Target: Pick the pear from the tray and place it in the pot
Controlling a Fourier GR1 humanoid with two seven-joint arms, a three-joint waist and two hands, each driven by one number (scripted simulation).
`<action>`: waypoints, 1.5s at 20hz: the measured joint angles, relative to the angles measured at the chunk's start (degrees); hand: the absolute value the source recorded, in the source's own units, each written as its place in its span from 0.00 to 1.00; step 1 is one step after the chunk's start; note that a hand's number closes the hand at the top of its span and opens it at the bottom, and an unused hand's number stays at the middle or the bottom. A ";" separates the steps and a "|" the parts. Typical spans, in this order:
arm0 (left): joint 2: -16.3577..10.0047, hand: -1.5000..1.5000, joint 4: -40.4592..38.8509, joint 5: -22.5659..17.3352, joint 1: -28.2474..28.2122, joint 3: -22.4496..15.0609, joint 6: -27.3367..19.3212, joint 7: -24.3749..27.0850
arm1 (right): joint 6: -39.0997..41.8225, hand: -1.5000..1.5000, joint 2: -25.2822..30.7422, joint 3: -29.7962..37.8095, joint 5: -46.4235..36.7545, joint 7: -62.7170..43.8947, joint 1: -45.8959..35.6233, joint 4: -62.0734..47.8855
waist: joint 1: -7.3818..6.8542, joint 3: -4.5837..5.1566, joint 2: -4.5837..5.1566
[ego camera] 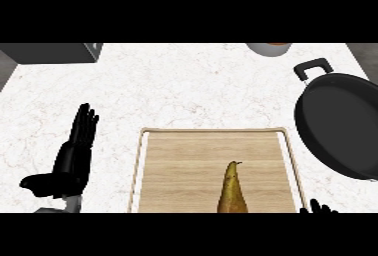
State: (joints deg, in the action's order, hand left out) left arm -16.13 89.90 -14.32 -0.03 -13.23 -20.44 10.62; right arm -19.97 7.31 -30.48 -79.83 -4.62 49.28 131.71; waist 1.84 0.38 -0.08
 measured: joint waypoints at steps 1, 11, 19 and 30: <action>0.01 0.50 0.27 0.07 0.60 -0.07 0.02 -0.57 | 1.23 0.00 -1.56 -2.07 -3.23 -2.30 -0.45 -0.24 | -0.38 -0.04 0.08; 1.66 0.50 0.03 1.68 2.16 -0.76 0.16 -1.89 | 9.26 0.00 -4.42 -16.26 -20.72 -28.11 -8.07 -7.47 | -1.66 -0.28 0.20; 3.01 0.50 0.29 3.02 1.22 -0.50 1.13 -1.64 | 12.09 0.00 -3.89 -15.94 -17.33 -36.24 -18.87 -14.57 | -1.98 -0.36 0.14; 5.42 0.50 -0.14 5.32 1.18 1.18 2.77 -1.73 | 11.19 0.00 -3.63 -14.59 -12.20 -40.70 -27.76 -22.47 | -1.84 -0.38 0.08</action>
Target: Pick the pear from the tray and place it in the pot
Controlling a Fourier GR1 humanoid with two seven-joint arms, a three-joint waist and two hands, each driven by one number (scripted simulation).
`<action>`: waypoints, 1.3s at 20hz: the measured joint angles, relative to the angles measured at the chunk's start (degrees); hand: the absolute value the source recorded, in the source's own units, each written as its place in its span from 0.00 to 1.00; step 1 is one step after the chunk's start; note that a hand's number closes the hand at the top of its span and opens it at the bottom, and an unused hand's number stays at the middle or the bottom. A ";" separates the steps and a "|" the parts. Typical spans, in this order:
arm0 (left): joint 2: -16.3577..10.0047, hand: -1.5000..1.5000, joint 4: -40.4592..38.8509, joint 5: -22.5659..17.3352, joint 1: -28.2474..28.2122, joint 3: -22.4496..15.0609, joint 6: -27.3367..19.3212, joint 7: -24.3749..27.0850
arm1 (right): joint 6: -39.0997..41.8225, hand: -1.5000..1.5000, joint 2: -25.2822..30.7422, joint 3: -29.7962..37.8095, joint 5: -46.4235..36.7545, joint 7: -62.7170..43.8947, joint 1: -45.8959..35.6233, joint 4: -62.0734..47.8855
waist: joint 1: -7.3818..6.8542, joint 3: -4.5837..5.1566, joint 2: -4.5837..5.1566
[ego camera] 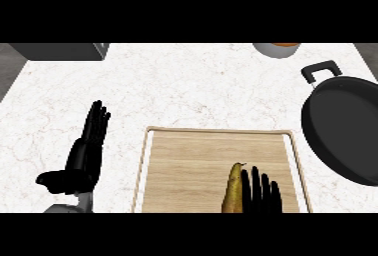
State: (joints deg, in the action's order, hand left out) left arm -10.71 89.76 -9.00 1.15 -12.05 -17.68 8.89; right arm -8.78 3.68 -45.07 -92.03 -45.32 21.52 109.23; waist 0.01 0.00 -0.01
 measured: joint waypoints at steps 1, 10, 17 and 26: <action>0.10 0.50 -0.14 0.12 0.03 0.23 0.34 -0.18 | -0.85 0.00 -0.54 -0.04 0.10 -0.40 -0.58 -1.27 | 0.01 0.00 -0.01; 0.69 0.50 0.18 0.98 -0.79 1.95 1.98 -0.26 | -5.63 1.00 0.55 0.70 -4.79 -0.55 -6.13 -5.78 | 0.06 0.11 -0.21; 1.19 0.50 0.96 1.72 -0.61 2.50 2.92 -0.95 | -3.50 1.00 -1.45 11.31 -0.06 -3.48 -13.71 -8.23 | -0.52 -0.03 0.62; 1.34 0.50 2.12 1.65 0.29 2.20 3.40 -0.14 | 0.01 1.00 -3.36 38.25 10.81 -15.28 -24.67 -13.34 | -2.21 -0.23 3.27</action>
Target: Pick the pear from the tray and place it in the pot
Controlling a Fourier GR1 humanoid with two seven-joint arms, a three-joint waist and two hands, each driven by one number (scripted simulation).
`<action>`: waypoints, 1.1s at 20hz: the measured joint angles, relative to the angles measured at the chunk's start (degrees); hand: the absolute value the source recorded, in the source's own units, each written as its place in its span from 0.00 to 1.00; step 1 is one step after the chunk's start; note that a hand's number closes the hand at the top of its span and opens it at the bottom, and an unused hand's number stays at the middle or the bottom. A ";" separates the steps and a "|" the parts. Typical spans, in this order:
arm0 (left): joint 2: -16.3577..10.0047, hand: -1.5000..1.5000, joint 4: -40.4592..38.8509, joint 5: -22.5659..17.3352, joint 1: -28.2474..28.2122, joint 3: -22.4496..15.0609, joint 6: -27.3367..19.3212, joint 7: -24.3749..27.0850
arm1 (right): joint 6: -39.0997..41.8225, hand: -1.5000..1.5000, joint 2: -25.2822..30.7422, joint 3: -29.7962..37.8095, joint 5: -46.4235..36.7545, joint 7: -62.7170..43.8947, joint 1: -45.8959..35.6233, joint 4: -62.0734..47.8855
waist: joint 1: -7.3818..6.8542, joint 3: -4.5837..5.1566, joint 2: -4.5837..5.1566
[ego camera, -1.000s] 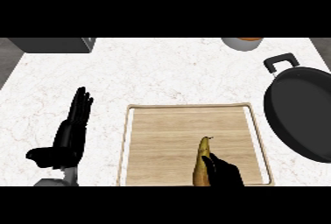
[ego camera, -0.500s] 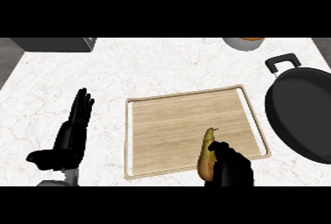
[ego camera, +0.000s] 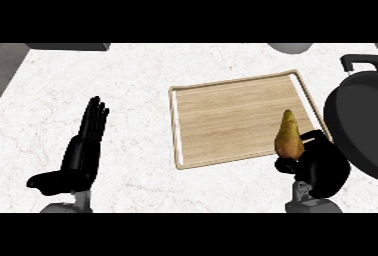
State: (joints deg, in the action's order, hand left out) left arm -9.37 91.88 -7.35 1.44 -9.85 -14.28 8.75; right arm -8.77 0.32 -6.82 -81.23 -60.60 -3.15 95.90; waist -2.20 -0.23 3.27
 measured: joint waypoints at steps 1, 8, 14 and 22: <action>0.11 0.50 -0.01 0.07 0.16 -0.29 0.09 -0.11 | 0.44 1.00 0.00 2.69 0.09 -0.55 -2.11 -1.25 | -0.45 0.04 0.07; 0.39 0.50 -0.24 0.49 1.62 -2.03 1.20 -0.72 | 3.30 1.00 6.30 17.73 -4.93 -3.00 -19.48 -11.40 | -4.05 0.35 0.00; 0.86 0.50 -0.91 1.11 2.89 -3.43 1.78 -0.97 | 6.05 1.00 13.07 25.29 -13.37 -4.70 -32.62 -22.80 | -6.27 0.43 0.12; 1.17 0.50 -1.90 1.12 4.48 -3.59 2.09 -1.83 | 8.81 1.00 17.94 32.51 -24.60 -7.85 -45.64 -36.00 | -6.89 0.36 -0.07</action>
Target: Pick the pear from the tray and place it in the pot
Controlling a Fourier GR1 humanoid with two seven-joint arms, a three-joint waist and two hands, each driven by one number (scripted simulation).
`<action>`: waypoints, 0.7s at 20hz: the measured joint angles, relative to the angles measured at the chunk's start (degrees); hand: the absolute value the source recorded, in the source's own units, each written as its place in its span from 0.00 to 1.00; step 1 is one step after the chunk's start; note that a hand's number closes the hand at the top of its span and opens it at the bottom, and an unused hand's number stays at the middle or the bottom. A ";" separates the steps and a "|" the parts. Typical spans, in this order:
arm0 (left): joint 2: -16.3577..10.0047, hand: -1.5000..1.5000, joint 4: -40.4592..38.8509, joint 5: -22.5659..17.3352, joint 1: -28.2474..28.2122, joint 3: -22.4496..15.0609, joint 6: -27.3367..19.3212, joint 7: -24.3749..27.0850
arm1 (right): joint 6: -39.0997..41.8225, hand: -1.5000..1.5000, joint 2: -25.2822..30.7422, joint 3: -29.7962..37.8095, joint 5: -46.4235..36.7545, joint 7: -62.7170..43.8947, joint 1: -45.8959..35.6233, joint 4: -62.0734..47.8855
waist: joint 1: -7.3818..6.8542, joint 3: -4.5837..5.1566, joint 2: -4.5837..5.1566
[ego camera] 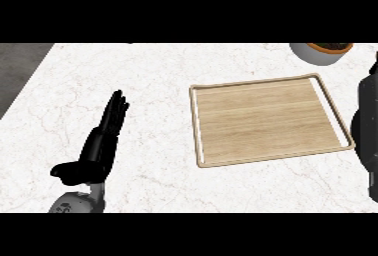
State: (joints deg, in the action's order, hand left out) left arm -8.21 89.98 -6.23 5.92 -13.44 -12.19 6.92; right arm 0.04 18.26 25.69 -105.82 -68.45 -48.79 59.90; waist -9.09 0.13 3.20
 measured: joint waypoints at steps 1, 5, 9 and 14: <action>-0.01 0.50 0.04 0.10 0.23 0.09 -0.17 -0.26 | 0.15 1.00 0.36 0.82 -1.28 -0.37 -1.04 -1.35 | 0.19 -0.03 -0.09; 0.10 0.50 -0.36 0.10 0.21 0.59 -0.62 -0.56 | 0.88 1.00 1.19 3.97 -5.88 -1.68 -4.98 -6.08 | 1.21 -0.08 -0.54; 0.11 0.50 -0.78 0.01 -0.50 1.18 -0.83 0.05 | 0.52 1.00 1.25 7.42 -9.38 -2.44 -6.70 -9.44 | 2.47 -0.14 -0.92; 0.11 0.50 -0.90 0.08 -1.13 2.07 -1.58 0.07 | 0.11 1.00 0.21 11.15 -13.55 -2.76 -7.74 -10.97 | 4.48 -0.15 -1.68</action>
State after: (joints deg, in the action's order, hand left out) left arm -8.10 89.08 -6.15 4.79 -11.37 -13.77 6.99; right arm 0.15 18.47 36.84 -119.37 -71.21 -56.53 48.93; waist -4.61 -0.02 1.52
